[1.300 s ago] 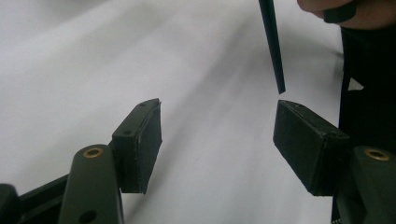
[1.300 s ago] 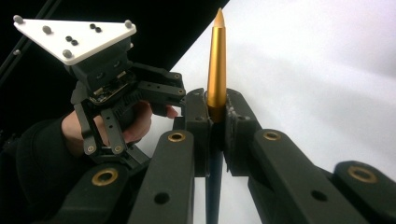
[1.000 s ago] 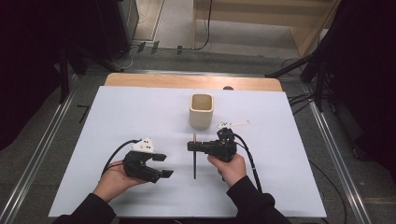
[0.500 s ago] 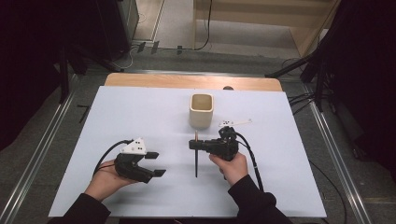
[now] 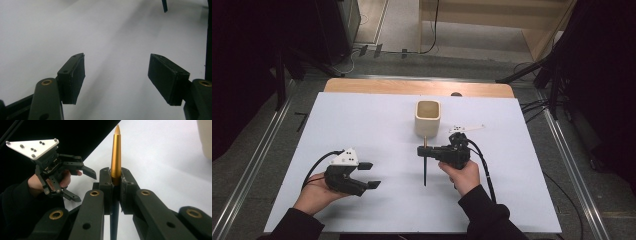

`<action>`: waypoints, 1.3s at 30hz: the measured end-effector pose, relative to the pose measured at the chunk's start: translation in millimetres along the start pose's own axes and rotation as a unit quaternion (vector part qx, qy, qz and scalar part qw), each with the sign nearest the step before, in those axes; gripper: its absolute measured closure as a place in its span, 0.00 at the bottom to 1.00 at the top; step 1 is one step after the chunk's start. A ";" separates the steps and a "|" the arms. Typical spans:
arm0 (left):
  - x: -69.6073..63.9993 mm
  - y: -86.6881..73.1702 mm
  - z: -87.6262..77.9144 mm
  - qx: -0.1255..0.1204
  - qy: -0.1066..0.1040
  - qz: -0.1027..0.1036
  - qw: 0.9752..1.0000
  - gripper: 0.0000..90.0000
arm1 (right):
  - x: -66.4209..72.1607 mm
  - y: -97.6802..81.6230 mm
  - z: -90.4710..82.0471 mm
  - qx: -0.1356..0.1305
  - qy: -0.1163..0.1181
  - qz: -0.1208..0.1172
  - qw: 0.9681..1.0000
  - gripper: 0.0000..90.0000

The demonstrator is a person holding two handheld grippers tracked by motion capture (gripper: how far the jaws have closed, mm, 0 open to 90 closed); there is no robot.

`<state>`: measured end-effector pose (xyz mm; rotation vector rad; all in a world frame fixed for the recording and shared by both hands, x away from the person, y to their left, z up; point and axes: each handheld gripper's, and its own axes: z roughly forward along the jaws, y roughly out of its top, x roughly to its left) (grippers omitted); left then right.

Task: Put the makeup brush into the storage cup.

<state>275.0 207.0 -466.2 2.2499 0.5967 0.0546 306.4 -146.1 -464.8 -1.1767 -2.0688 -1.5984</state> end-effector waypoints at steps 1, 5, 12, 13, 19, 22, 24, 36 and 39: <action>0.4 -0.9 -0.8 0.000 0.001 0.000 1.000 0.34 | -1.0 0.6 0.2 -0.001 -0.002 -0.002 1.000 0.92; 1.4 -4.0 -3.4 -0.001 0.003 -0.004 1.000 0.34 | -1.8 5.2 -1.9 0.000 -0.007 -0.005 1.000 0.92; 3.6 -7.5 -4.7 0.000 0.006 -0.014 1.000 0.32 | -6.8 17.1 -8.3 -0.008 -0.018 -0.004 1.000 0.92; 3.9 -7.5 -4.8 -0.003 0.005 -0.016 1.000 0.32 | -7.0 19.2 -9.2 -0.011 -0.019 -0.005 1.000 0.92; 4.8 -8.0 -5.8 -0.001 0.007 -0.019 1.000 0.32 | -5.4 33.5 -13.5 -0.019 -0.025 -0.014 0.999 0.92; 6.7 -8.9 -5.3 0.000 0.008 -0.028 1.000 0.31 | -6.3 40.0 -15.4 -0.019 -0.031 -0.018 0.999 0.92; 7.6 -9.4 -6.2 -0.002 0.009 -0.027 1.000 0.31 | -6.8 43.4 -17.5 -0.022 -0.035 -0.020 0.999 0.92; 7.5 -8.6 -5.8 -0.005 0.006 -0.029 1.000 0.31 | -6.5 67.1 -25.5 -0.030 -0.055 -0.028 0.998 0.92; 7.9 -8.7 -6.1 -0.006 0.005 -0.033 0.999 0.31 | -4.6 74.8 -27.2 -0.035 -0.058 -0.032 0.997 0.92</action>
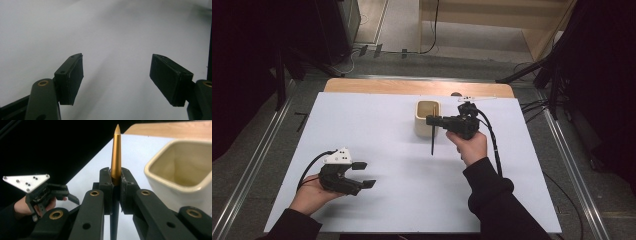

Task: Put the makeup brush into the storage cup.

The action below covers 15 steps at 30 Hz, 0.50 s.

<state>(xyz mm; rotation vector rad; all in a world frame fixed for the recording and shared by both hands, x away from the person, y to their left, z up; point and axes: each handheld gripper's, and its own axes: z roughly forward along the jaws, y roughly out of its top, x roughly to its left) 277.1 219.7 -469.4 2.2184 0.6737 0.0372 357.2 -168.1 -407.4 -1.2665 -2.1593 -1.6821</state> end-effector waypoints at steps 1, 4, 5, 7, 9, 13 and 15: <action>0.0 0.0 0.0 0.000 0.000 0.000 1.000 0.31 | 0.5 2.6 -0.3 -0.002 -0.002 -0.002 1.000 0.92; 0.0 0.3 -0.1 0.000 -0.001 0.000 1.000 0.31 | 2.1 9.7 -1.2 -0.005 -0.007 -0.006 1.000 0.92; -0.2 0.3 -0.1 0.000 -0.001 0.001 1.000 0.31 | 2.6 12.3 -1.3 -0.004 -0.009 -0.007 1.000 0.92; -0.4 0.4 -0.1 0.000 -0.001 0.000 1.000 0.31 | 3.3 17.1 -1.3 -0.004 -0.013 -0.012 1.000 0.92; -0.3 0.4 -0.1 0.001 -0.002 0.001 1.000 0.31 | 3.7 21.3 -1.4 -0.006 -0.015 -0.013 1.000 0.92; -0.3 0.3 -0.1 0.001 -0.003 0.001 1.000 0.31 | 3.8 29.7 -2.0 -0.010 -0.021 -0.015 1.000 0.92; -0.3 0.1 0.0 0.004 -0.003 0.001 1.000 0.31 | 3.0 34.0 -2.8 -0.012 -0.023 -0.016 1.000 0.92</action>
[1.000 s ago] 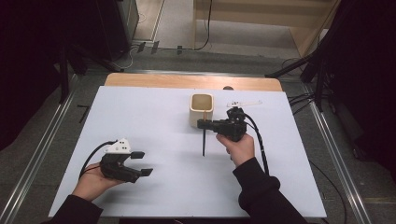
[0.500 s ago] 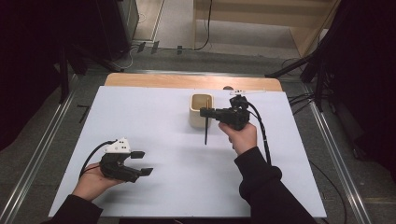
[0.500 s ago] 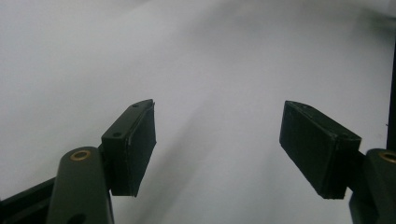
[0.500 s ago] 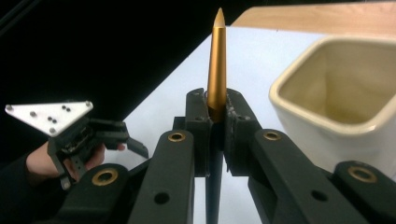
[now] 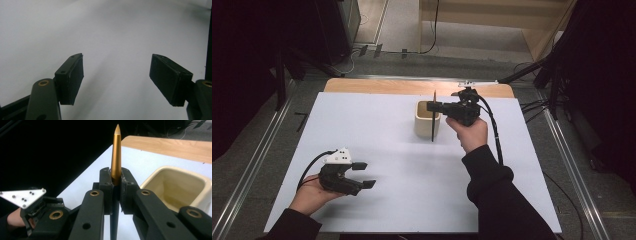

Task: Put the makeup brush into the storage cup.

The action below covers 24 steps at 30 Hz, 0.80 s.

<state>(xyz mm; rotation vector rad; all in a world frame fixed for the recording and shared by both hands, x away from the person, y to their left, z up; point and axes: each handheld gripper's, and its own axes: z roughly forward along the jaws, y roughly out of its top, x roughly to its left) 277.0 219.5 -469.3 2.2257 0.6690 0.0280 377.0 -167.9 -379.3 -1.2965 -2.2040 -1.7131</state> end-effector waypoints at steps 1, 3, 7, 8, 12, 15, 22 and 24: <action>0.0 -0.1 0.3 -0.001 0.000 -0.001 1.000 0.31 | -0.2 2.8 -0.5 0.000 -0.005 -0.001 1.000 0.92; -0.1 0.1 0.8 -0.001 -0.002 -0.001 1.000 0.31 | -1.0 6.5 -1.4 -0.005 -0.006 0.002 1.000 0.92; -0.4 0.1 1.0 0.000 -0.003 0.000 1.000 0.31 | -3.7 14.5 -0.3 -0.013 -0.011 0.005 1.000 0.92; -0.3 0.1 0.9 0.001 -0.003 -0.001 1.000 0.31 | -4.3 16.4 0.5 -0.014 -0.012 0.006 1.000 0.92; 0.6 -0.2 0.6 0.004 -0.004 -0.004 1.000 0.31 | -5.9 24.9 3.3 -0.015 -0.012 0.011 1.000 0.92; 0.4 0.0 0.7 0.004 -0.005 -0.003 1.000 0.31 | -5.3 31.8 5.0 -0.015 -0.024 0.002 1.000 0.92; 0.2 0.1 0.4 0.004 -0.005 -0.002 1.000 0.31 | -8.2 46.8 5.6 -0.033 -0.036 0.004 0.999 0.92; 0.2 0.1 0.5 0.002 -0.005 -0.002 1.000 0.31 | -8.3 49.0 6.5 -0.036 -0.042 0.003 0.998 0.92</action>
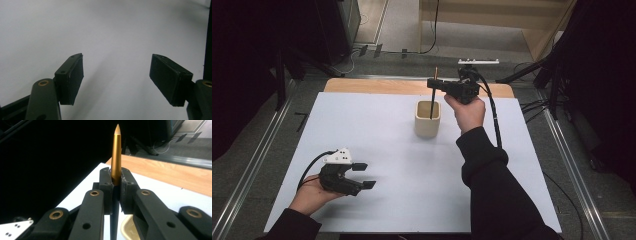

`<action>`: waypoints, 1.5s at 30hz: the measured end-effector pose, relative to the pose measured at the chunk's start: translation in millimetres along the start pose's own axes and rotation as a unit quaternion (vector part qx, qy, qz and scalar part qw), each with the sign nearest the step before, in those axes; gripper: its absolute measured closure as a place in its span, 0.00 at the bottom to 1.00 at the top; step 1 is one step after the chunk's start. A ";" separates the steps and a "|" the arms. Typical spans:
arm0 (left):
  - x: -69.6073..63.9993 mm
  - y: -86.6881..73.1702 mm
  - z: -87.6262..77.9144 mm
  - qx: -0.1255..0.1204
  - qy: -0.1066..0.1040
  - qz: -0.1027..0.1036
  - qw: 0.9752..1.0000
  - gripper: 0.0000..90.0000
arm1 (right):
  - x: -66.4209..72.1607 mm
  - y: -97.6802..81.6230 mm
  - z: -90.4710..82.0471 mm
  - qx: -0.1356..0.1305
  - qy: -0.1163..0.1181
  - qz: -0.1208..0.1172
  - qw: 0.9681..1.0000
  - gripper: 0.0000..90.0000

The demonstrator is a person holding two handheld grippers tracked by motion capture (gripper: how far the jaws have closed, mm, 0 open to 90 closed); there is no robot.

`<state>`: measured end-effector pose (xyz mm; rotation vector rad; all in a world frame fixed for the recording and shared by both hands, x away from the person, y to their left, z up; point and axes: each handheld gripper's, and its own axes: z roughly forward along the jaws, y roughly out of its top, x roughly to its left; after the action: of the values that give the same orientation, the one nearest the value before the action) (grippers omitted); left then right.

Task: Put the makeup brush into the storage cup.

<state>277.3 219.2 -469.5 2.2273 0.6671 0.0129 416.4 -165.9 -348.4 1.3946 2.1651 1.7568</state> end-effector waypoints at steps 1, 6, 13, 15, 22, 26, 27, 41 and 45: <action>-0.1 0.1 0.1 0.000 0.000 0.000 1.000 0.31 | 0.1 1.6 1.2 0.001 -0.005 -0.003 1.000 0.92; -0.4 0.2 0.2 0.000 -0.001 0.002 1.000 0.31 | 1.0 5.3 5.1 -0.005 -0.020 -0.014 1.000 0.92; -1.0 0.4 0.8 0.000 -0.003 0.004 1.000 0.31 | -0.4 5.2 9.3 -0.023 -0.041 -0.020 0.999 0.92; -0.7 0.4 0.8 0.001 -0.003 0.004 1.000 0.31 | -0.5 5.0 10.8 -0.029 -0.051 -0.025 0.998 0.92; -0.8 0.3 0.7 0.001 -0.004 0.003 1.000 0.31 | -1.7 2.7 16.7 -0.042 -0.071 -0.034 0.996 0.92; -1.0 0.5 1.1 0.000 -0.004 0.003 1.000 0.31 | -1.0 1.2 20.9 -0.048 -0.078 -0.041 0.995 0.92; -1.2 0.4 1.3 0.000 -0.005 0.003 1.000 0.31 | -0.7 0.9 21.7 -0.048 -0.081 -0.045 0.995 0.92; -1.2 0.4 1.4 0.001 -0.006 0.005 1.000 0.31 | -3.0 -7.2 33.8 -0.057 -0.107 -0.068 0.990 0.92; -0.8 0.4 1.0 0.001 -0.005 0.005 1.000 0.31 | -4.3 -10.6 35.7 -0.061 -0.108 -0.070 0.990 0.92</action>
<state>277.0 217.9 -469.8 2.2303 0.6517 0.0070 431.1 -140.7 -371.8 1.3016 1.9582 1.5795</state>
